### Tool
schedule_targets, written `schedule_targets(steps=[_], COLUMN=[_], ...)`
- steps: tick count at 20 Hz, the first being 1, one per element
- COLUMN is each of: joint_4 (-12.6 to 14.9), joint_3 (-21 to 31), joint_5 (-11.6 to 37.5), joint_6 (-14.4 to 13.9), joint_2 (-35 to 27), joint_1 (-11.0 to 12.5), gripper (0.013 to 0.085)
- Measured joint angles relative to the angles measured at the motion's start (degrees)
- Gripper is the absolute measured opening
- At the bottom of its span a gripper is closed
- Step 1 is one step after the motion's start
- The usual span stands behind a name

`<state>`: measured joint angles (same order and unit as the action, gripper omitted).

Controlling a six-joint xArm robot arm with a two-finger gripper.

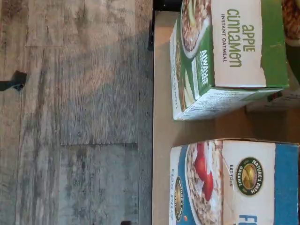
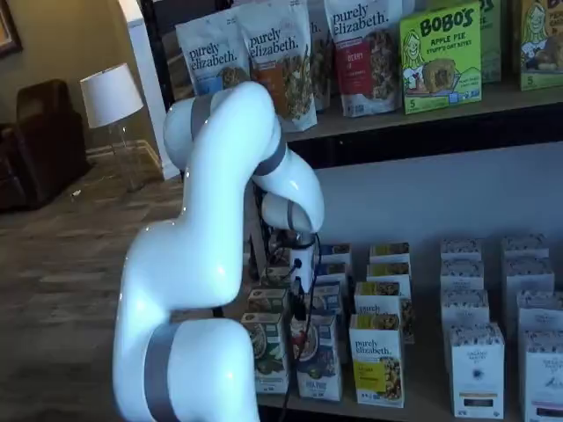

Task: Pick up the blue and white box that is on the bottom shelf, the second box from the left

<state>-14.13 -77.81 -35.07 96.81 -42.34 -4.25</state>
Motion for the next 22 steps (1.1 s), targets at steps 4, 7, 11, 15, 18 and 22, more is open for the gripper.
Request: schedule_targets(steps=[4,7,11,15,18,22], joint_4=[1.8,1.3,-0.1,-1.9,-3.6,-4.9], joint_3=[-3.0,-2.4,-1.5,-1.4,-1.3,-1.9], joint_5=[-7.0,-5.7,-3.2,-1.4,0.2,1.1], joint_6=[-2.0,-1.9,-0.9,0.8,2.4,3.8], joint_2=[-1.8,-2.0,-2.5,-3.0,-3.5,-4.2], joint_1=[-0.4,-0.8,-1.1,-1.0,-0.9,-0.6], gripper=[0.085,0.085,0.085,0.085,0.085,0.085])
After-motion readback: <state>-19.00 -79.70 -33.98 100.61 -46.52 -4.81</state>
